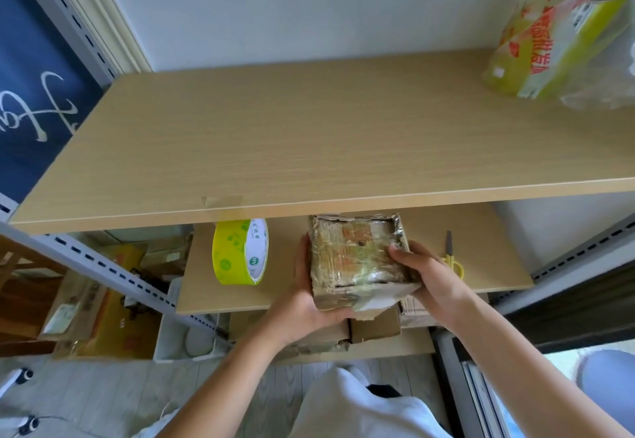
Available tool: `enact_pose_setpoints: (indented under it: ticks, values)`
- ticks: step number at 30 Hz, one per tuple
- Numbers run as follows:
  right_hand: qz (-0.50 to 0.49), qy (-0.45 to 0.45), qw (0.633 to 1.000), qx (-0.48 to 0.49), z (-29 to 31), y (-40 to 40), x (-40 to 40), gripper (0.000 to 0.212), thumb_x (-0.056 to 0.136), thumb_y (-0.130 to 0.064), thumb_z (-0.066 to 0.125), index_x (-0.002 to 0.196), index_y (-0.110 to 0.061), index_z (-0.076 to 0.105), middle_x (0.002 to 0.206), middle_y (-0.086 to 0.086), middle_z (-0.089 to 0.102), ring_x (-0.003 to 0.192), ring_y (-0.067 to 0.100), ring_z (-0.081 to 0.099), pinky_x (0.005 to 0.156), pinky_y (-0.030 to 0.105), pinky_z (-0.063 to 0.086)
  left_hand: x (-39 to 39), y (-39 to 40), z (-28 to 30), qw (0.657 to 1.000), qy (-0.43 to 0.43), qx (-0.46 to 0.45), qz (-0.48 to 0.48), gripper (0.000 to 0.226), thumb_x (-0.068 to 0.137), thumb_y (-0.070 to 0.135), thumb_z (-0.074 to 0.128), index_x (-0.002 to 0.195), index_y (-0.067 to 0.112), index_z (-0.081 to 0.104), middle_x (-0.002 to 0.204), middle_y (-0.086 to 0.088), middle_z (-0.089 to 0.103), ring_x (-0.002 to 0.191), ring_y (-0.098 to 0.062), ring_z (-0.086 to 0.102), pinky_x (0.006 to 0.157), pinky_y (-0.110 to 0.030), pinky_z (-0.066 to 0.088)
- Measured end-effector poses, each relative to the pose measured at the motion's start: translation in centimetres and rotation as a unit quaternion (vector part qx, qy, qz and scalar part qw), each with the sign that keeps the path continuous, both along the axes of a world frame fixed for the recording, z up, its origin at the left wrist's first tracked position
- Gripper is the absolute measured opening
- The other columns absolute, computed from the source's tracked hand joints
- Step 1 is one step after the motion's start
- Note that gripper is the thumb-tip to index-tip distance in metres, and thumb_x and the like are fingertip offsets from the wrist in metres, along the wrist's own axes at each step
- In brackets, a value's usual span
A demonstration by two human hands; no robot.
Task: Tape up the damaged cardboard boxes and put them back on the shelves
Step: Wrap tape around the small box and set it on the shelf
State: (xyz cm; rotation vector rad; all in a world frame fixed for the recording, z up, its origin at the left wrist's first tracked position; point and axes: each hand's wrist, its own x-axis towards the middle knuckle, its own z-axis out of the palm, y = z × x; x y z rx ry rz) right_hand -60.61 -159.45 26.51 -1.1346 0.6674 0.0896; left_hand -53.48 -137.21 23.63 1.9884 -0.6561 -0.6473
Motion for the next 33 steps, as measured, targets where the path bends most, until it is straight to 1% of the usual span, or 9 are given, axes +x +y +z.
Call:
enact_pose_setpoints:
  ticks: [7, 11, 15, 20, 23, 25, 29, 31, 33]
  values:
    - [0.03, -0.049, 0.998, 0.031, -1.6, -2.0, -1.1, 0.039, 0.082, -0.025, 0.072, 0.121, -0.018, 0.069, 0.119, 0.01, 0.07, 0.104, 0.022, 0.069, 0.076, 0.027, 0.055, 1.4, 0.7, -0.8, 0.976, -0.179, 0.113, -0.046, 0.143, 0.053, 0.074, 0.08, 0.156, 0.025, -0.007, 0.153, 0.02, 0.001, 0.148, -0.009, 0.01, 0.121, -0.038, 0.026]
    - [0.044, -0.064, 0.997, 0.026, -2.1, -2.0, -1.7, 0.039, 0.079, -0.03, 0.075, 0.117, -0.023, 0.072, 0.118, 0.006, 0.071, 0.105, 0.016, 0.068, 0.082, 0.025, 0.051, 0.4, 0.8, -1.7, 0.984, -0.158, 0.072, -0.034, 0.124, 0.051, 0.072, 0.08, 0.138, 0.057, -0.007, 0.14, 0.031, 0.008, 0.132, -0.006, 0.037, 0.103, -0.016, 0.036]
    - [0.044, -0.07, 0.996, 0.026, -2.2, -2.0, -2.0, 0.048, 0.086, -0.03, 0.067, 0.13, -0.013, 0.062, 0.119, 0.009, 0.07, 0.104, 0.017, 0.068, 0.088, 0.03, 0.048, 0.3, 0.9, -2.2, 0.99, -0.132, 0.042, 0.01, 0.129, 0.047, 0.068, 0.087, 0.141, 0.053, 0.0, 0.143, 0.028, 0.016, 0.125, 0.005, 0.043, 0.1, -0.011, 0.039]
    - [0.107, -0.115, 0.988, -0.003, -1.7, -1.6, -2.1, 0.073, 0.088, -0.069, 0.036, 0.142, -0.022, 0.049, 0.139, 0.002, 0.058, 0.129, 0.018, 0.054, 0.105, 0.041, 0.04, 1.3, 0.9, -2.3, 0.994, 0.039, -0.078, 0.071, 0.121, 0.053, 0.05, 0.093, 0.15, 0.029, 0.024, 0.138, 0.01, 0.049, 0.124, -0.001, 0.053, 0.098, -0.023, 0.048]
    - [0.123, -0.076, 0.988, -0.057, -2.2, -0.7, -1.5, 0.056, 0.075, -0.068, 0.066, 0.124, -0.041, 0.062, 0.122, -0.004, 0.068, 0.11, 0.016, 0.066, 0.09, 0.039, 0.055, 1.7, 0.6, -2.6, 0.977, 0.142, -0.095, 0.126, 0.099, 0.053, 0.07, 0.085, 0.138, 0.04, 0.043, 0.112, 0.021, 0.068, 0.101, 0.003, 0.065, 0.076, -0.013, 0.053]
    - [0.124, -0.024, 0.979, -0.16, -3.3, -0.1, 0.1, 0.049, 0.078, -0.047, 0.077, 0.12, -0.029, 0.06, 0.108, 0.008, 0.07, 0.091, 0.021, 0.071, 0.077, 0.043, 0.06, 1.8, -0.3, -3.3, 0.95, 0.22, -0.079, 0.208, 0.098, 0.05, 0.081, 0.076, 0.136, 0.043, 0.047, 0.106, 0.028, 0.068, 0.098, 0.004, 0.066, 0.072, -0.013, 0.052]
    - [0.131, 0.041, 0.901, -0.412, -5.2, 1.1, 5.0, 0.049, 0.092, -0.038, 0.066, 0.131, -0.017, 0.045, 0.096, 0.0, 0.063, 0.069, 0.012, 0.065, 0.048, 0.02, 0.053, 2.0, -2.4, -5.0, 0.848, 0.384, -0.101, 0.35, 0.077, 0.068, 0.074, 0.071, 0.132, 0.035, 0.054, 0.116, -0.002, 0.069, 0.099, -0.025, 0.067, 0.072, -0.033, 0.054]
    - [0.169, 0.063, 0.834, -0.522, -6.0, 1.5, 7.3, 0.051, 0.095, -0.045, 0.057, 0.136, -0.019, 0.042, 0.112, 0.006, 0.064, 0.084, 0.019, 0.065, 0.067, 0.033, 0.058, 1.6, -3.6, -5.5, 0.797, 0.441, -0.147, 0.386, 0.067, 0.077, 0.067, 0.068, 0.127, 0.026, 0.053, 0.113, -0.006, 0.066, 0.098, -0.027, 0.064, 0.083, -0.044, 0.056]
    - [0.235, 0.102, 0.739, -0.623, -7.2, 1.8, 9.2, 0.061, 0.098, -0.053, 0.041, 0.151, -0.026, 0.026, 0.143, 0.008, 0.049, 0.121, 0.03, 0.053, 0.104, 0.047, 0.044, 1.0, -4.7, -6.0, 0.732, 0.493, -0.192, 0.429, 0.06, 0.081, 0.06, 0.069, 0.12, 0.019, 0.05, 0.112, -0.008, 0.06, 0.106, -0.029, 0.059, 0.1, -0.054, 0.047]
